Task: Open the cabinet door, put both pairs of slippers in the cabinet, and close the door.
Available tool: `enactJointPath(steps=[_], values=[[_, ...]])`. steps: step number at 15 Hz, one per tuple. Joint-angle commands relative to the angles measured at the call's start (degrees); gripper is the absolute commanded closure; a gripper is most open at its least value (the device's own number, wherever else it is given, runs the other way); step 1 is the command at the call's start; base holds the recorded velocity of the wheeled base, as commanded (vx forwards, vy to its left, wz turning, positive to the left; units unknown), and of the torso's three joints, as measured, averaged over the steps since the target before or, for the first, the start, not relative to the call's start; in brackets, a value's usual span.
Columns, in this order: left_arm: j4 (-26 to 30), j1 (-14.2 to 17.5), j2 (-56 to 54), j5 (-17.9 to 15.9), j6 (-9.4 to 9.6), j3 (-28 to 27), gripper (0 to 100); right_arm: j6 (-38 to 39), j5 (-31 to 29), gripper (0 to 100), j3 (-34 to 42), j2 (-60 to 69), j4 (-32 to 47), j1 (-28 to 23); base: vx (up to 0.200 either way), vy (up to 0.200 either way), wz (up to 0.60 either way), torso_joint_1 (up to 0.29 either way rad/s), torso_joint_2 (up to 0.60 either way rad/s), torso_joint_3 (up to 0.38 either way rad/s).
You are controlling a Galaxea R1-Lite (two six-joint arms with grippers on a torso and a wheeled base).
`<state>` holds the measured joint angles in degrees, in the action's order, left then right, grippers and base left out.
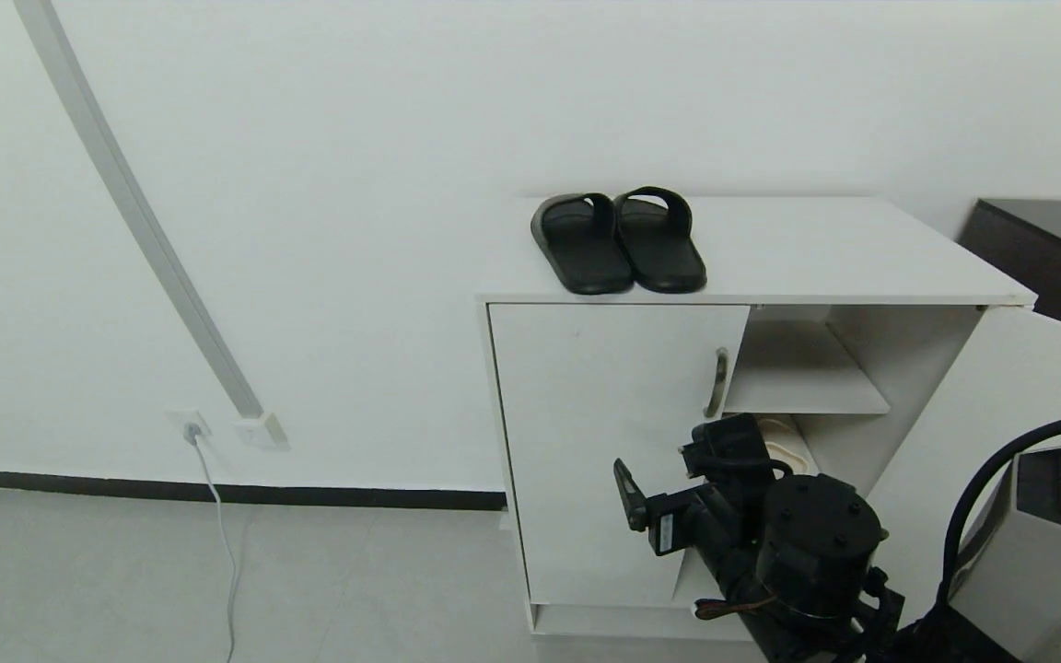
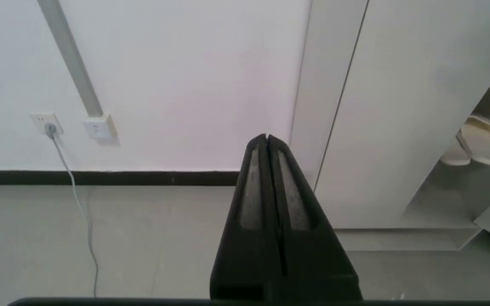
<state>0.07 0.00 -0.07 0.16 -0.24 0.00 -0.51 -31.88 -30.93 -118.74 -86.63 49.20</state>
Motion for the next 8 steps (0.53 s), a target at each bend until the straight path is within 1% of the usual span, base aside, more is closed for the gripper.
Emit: enactJointPath(steps=[1, 8], values=[[0.01, 0.00, 0.07, 0.02, -0.02, 0.00, 100, -0.02, 0.06, 0, -0.01, -0.09, -0.03, 0.02, 0.000, 0.000, 0.00, 0.198, -0.52, -0.320], [-0.07, 0.00, 0.07, 0.02, -0.02, 0.00, 100, -0.02, 0.06, 0, 0.08, -0.09, -0.03, 0.02, 0.000, 0.000, 0.00, 0.217, -0.53, -0.318]])
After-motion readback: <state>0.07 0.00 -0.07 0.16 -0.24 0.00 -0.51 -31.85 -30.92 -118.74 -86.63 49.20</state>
